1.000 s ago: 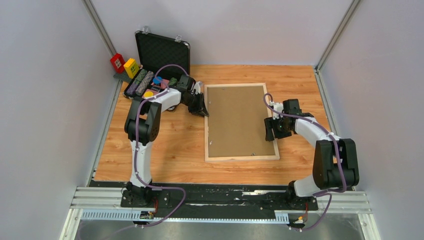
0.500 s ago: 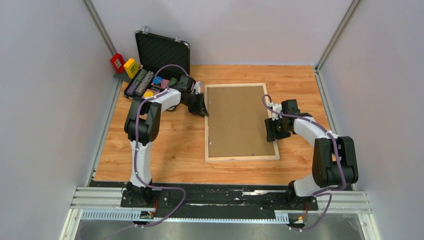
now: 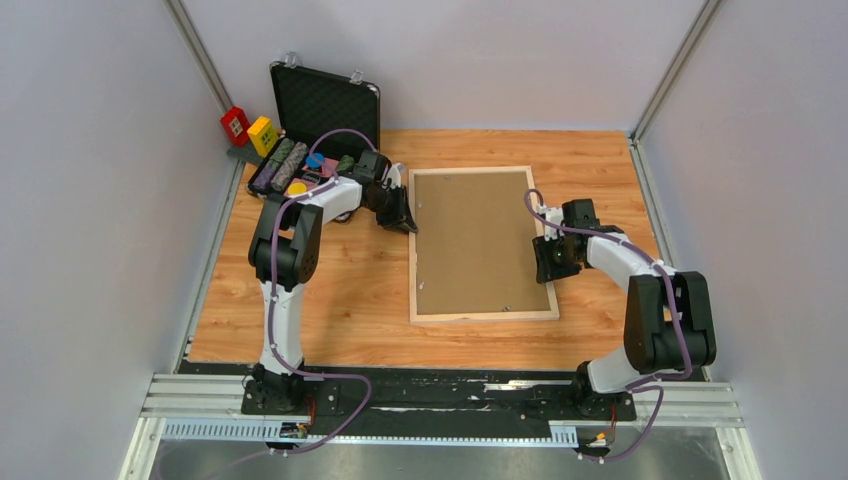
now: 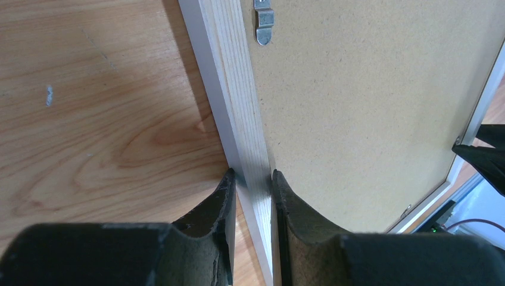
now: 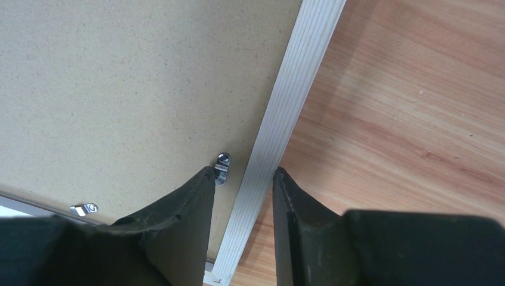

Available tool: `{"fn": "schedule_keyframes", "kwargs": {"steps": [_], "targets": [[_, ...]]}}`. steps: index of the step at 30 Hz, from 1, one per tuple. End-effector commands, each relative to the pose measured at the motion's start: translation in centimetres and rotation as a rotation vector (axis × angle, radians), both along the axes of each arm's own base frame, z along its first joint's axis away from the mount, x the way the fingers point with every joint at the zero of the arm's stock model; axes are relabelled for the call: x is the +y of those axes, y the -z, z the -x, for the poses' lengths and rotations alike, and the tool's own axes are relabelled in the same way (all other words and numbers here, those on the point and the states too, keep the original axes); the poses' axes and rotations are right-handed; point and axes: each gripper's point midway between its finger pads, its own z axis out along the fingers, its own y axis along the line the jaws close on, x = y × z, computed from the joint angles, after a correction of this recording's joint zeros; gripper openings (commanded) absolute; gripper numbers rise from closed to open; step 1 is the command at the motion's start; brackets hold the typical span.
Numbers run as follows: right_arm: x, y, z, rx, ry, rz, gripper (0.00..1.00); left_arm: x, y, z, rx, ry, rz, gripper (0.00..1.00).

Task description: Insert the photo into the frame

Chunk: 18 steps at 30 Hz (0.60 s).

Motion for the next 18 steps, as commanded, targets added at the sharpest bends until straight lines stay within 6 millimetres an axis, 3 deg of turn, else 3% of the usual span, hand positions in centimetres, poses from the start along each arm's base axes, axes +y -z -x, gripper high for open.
{"fn": "schedule_keyframes", "kwargs": {"steps": [1, 18], "targets": [[-0.3, -0.4, -1.2, -0.056, -0.027, 0.038, 0.34, -0.5, -0.3, 1.7, 0.017, 0.043, 0.012, 0.0], [-0.6, -1.6, -3.1, -0.105, -0.109, 0.072, 0.19, -0.5, -0.5, 1.7, 0.016, 0.047, 0.014, 0.0]]}}
